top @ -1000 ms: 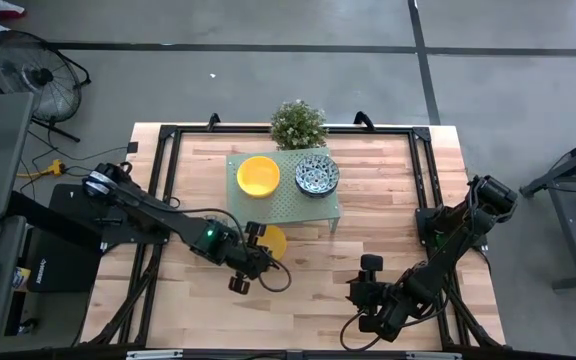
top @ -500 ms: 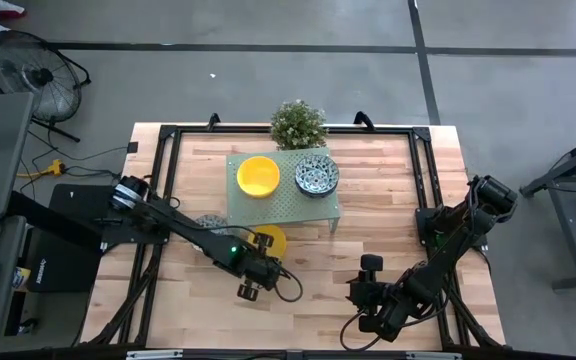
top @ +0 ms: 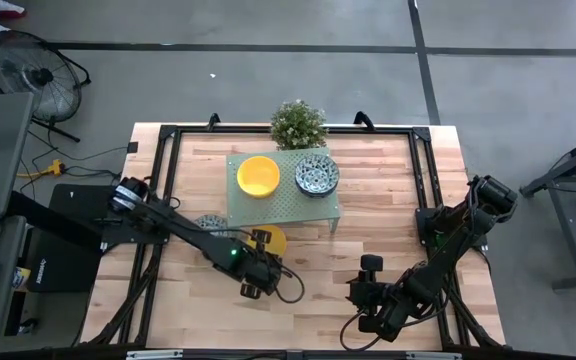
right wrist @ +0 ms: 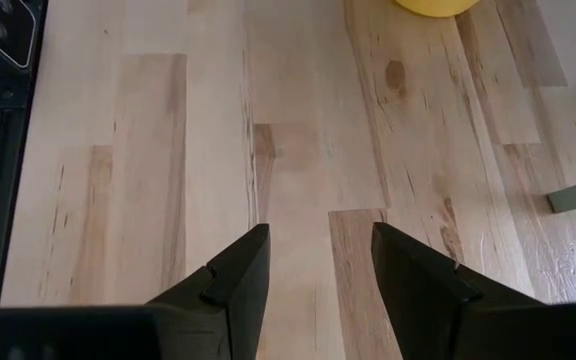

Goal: Pick & Place Mini bowls
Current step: Stack the yellow bowl on top of the yellow bowl on the shelf

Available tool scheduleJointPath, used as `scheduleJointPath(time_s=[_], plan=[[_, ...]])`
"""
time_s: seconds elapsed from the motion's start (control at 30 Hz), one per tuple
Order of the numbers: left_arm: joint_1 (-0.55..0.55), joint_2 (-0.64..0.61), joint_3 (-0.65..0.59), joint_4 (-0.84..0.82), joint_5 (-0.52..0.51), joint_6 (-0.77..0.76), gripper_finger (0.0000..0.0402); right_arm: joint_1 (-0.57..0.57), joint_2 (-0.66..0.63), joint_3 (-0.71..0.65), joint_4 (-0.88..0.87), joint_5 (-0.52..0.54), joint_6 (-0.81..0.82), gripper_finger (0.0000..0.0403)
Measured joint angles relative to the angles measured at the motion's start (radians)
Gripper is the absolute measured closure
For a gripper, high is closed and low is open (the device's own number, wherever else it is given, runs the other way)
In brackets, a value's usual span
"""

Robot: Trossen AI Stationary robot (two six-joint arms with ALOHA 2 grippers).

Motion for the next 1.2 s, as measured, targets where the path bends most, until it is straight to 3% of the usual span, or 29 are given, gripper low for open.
scheduleJointPath(time_s=[0.27,0.63,1.0,1.2], plan=[[-0.019,0.0,0.003,-0.05,-0.019,-0.161,0.0401,0.0,0.0,0.0,0.001,0.0,0.0,0.0238],[-0.017,0.0,0.003,-0.076,-0.011,-0.129,0.0396,0.0,0.0,0.0,0.003,0.0,0.0,0.0238],[-0.017,0.0,0.003,-0.075,-0.001,-0.076,0.0291,0.0,0.0,0.0,0.003,0.0,-0.003,0.0238],[-0.017,0.001,0.003,-0.075,-0.018,-0.028,0.0273,0.0,0.0,0.0,0.003,0.0,-0.002,0.0238]])
